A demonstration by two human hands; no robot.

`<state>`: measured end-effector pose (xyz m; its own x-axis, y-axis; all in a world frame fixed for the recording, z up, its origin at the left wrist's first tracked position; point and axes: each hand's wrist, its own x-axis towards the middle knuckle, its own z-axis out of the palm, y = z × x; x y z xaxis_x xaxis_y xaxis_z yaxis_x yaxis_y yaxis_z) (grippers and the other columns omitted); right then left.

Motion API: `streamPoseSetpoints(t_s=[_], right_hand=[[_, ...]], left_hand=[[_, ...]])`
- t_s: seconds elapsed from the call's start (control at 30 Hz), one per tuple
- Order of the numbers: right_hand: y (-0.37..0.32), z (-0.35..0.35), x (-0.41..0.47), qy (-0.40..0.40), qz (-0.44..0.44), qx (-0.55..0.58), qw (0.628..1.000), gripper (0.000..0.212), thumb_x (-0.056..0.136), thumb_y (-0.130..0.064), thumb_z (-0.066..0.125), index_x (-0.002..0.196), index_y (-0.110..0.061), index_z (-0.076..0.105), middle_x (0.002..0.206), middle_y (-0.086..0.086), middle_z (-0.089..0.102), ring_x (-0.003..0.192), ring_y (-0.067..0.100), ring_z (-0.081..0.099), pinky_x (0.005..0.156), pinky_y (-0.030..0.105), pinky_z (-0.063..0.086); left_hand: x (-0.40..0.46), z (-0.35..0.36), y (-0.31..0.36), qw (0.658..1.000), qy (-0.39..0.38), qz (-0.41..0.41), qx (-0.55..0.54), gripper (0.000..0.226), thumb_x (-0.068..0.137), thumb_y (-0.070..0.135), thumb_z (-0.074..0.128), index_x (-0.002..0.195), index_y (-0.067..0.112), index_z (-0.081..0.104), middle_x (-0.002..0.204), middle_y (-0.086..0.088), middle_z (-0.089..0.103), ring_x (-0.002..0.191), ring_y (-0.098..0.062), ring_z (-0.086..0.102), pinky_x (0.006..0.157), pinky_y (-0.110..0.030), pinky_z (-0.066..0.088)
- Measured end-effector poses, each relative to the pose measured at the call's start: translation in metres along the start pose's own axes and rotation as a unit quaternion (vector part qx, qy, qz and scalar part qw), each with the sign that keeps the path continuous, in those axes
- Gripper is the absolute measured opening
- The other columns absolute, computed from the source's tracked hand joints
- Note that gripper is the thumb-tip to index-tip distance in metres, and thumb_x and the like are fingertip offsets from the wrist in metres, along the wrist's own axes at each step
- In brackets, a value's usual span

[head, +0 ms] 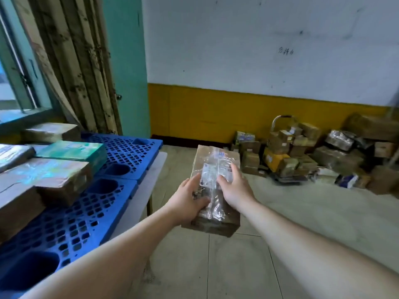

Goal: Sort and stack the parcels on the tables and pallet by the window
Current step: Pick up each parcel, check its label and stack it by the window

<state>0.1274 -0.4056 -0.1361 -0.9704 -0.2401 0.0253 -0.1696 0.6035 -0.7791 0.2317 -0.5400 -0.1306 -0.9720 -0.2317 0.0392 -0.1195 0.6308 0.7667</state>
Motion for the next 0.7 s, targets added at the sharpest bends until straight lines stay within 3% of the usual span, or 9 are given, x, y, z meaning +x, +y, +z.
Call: streamPoseSetpoints(t_s=[0.17, 0.33, 0.43, 0.7], right_hand=[[-0.004, -0.005, 0.072, 0.031, 0.021, 0.008, 0.999, 0.069, 0.097, -0.054, 0.047, 0.156, -0.038, 0.014, 0.159, 0.004, 0.027, 0.138, 0.028, 0.039, 0.100, 0.038, 0.038], [0.000, -0.004, 0.160, 0.043, 0.029, 0.000, 0.999, 0.070, 0.096, -0.056, 0.047, 0.155, -0.038, 0.015, 0.160, 0.004, 0.026, 0.140, 0.028, 0.036, 0.108, 0.040, 0.036], [0.001, 0.005, 0.222, 0.041, 0.019, 0.003, 0.999, 0.069, 0.096, -0.055, 0.047, 0.155, -0.037, 0.016, 0.159, 0.004, 0.028, 0.139, 0.028, 0.038, 0.108, 0.039, 0.035], [-0.043, 0.056, 0.379, -0.020, -0.037, -0.011, 0.999, 0.068, 0.097, -0.053, 0.048, 0.155, -0.035, 0.019, 0.157, 0.004, 0.032, 0.136, 0.027, 0.043, 0.104, 0.036, 0.038]], left_hand=[[0.085, -0.011, 0.001, 0.999, -0.036, 0.027, 0.001, 0.076, 0.091, 0.034, 0.061, 0.151, 0.039, 0.014, 0.155, 0.005, 0.025, 0.135, -0.016, 0.037, 0.109, -0.034, 0.036], [0.174, -0.009, -0.003, 0.998, -0.055, 0.035, -0.002, 0.077, 0.092, 0.034, 0.060, 0.151, 0.039, 0.012, 0.155, 0.006, 0.024, 0.134, -0.016, 0.037, 0.108, -0.031, 0.035], [0.234, -0.009, -0.011, 0.999, -0.046, 0.022, -0.011, 0.077, 0.091, 0.034, 0.060, 0.151, 0.041, 0.012, 0.153, 0.007, 0.025, 0.130, -0.018, 0.042, 0.104, -0.038, 0.043], [0.362, -0.050, -0.042, 0.999, 0.019, -0.035, 0.001, 0.076, 0.092, 0.032, 0.060, 0.150, 0.041, 0.012, 0.151, 0.005, 0.028, 0.129, -0.017, 0.044, 0.100, -0.028, 0.042]])
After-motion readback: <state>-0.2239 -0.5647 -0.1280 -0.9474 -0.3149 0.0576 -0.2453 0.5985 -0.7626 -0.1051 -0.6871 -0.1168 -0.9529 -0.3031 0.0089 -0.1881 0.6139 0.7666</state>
